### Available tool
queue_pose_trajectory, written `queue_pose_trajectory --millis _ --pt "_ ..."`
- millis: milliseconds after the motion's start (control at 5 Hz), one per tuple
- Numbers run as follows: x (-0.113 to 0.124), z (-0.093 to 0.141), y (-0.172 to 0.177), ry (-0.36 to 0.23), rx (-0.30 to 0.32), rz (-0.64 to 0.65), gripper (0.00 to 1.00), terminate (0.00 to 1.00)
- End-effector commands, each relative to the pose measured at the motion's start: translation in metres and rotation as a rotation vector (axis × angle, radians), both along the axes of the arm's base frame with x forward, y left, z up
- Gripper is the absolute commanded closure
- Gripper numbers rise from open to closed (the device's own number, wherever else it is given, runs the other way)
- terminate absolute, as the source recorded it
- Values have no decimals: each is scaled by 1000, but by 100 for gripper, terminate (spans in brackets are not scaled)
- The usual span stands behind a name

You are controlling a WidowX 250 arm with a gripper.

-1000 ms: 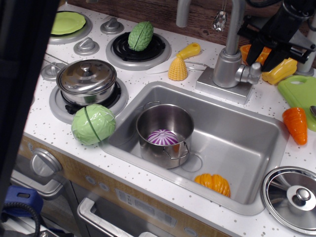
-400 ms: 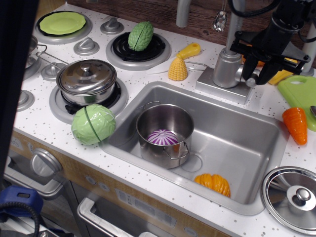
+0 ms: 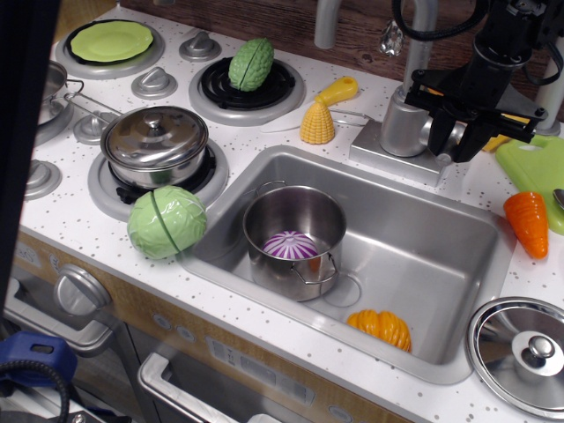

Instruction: Turn lever vertical to front

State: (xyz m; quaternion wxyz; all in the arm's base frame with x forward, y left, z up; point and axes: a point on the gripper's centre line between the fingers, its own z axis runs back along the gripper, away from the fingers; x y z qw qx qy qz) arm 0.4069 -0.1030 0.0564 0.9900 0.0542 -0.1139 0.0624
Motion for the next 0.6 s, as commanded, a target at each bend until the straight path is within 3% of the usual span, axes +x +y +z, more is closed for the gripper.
queue_pose_trajectory --millis 0,200,400 --pt "7 20 -2 -74 -23 -5 100 0" --pt "5 18 -3 -72 -25 -8 0 0" --pt "6 29 -4 -57 -8 -14 0 100"
